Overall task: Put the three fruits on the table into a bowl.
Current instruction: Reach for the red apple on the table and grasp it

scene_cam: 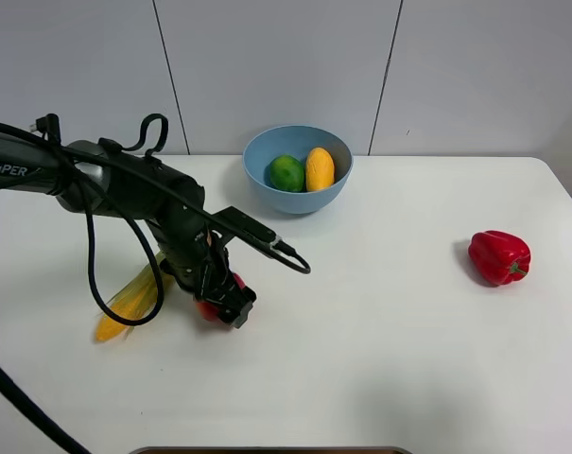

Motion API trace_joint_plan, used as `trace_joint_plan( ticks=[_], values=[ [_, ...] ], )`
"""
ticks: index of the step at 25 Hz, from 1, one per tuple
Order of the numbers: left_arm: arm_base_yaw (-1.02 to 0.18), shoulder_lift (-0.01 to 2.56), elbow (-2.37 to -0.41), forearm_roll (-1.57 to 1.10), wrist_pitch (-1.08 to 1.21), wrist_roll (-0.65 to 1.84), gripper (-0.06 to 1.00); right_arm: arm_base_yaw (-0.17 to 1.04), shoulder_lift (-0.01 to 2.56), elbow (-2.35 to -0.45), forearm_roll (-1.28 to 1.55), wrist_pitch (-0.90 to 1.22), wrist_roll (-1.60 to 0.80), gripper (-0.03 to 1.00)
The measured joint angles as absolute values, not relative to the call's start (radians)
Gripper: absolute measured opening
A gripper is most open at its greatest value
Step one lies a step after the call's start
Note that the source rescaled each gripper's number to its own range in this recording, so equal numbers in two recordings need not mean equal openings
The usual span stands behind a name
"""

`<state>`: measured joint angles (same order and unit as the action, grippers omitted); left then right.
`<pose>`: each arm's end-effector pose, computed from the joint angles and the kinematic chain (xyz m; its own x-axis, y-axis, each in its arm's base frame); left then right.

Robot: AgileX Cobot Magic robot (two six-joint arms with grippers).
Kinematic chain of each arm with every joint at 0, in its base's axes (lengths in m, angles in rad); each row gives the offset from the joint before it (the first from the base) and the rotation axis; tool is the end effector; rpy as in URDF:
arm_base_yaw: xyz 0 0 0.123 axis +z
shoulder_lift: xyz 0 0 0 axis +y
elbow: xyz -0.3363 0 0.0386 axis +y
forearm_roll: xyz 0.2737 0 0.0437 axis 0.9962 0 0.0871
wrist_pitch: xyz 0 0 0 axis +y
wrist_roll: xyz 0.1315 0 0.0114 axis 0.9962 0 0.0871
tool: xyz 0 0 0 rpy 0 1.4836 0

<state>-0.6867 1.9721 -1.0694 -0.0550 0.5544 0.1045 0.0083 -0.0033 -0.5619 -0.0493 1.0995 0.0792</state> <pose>0.3047 -0.2547 0.1004 -0.7196 0.6645 -0.2015 0.6809 0.7322 -0.0168 -0.0098 -0.0059 0.2869 -0.4294 0.0532 -0.9015 0.0558 0.9979 0.0323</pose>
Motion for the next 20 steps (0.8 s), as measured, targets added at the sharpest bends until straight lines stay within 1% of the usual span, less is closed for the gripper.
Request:
trace_joint_plan(
  ticks=[13,15,16,17,18,19,20],
  values=[
    [-0.687,2.006,-1.069,-0.055,0.496,0.109,0.87,0.008,-0.003,-0.562,-0.049,1.1,0.079,0.92],
    [-0.687,2.006,-1.069,-0.055,0.496,0.109,0.8,0.008,-0.003,-0.562,-0.049,1.1,0.079,0.92],
    [-0.687,2.006,-1.069,-0.055,0.496,0.109,0.72,0.008,-0.003,-0.562,-0.049,1.1,0.079,0.92],
    [-0.687,2.006,-1.069,-0.055,0.496,0.109,0.6,0.008,-0.003,-0.562,-0.049,1.1,0.079,0.92],
    [-0.687,2.006,-1.069,-0.055,0.496,0.109,0.39,0.008,-0.003,-0.562,-0.049,1.1,0.079,0.92],
    [-0.687,2.006,-1.069,-0.055,0.496,0.109,0.04,0.008,-0.003,-0.562,-0.049,1.1,0.079,0.92],
    [-0.687,2.006,-1.069,-0.055,0.496,0.109,0.0,0.008,-0.003,-0.562,-0.049,1.1,0.079,0.92]
  ],
)
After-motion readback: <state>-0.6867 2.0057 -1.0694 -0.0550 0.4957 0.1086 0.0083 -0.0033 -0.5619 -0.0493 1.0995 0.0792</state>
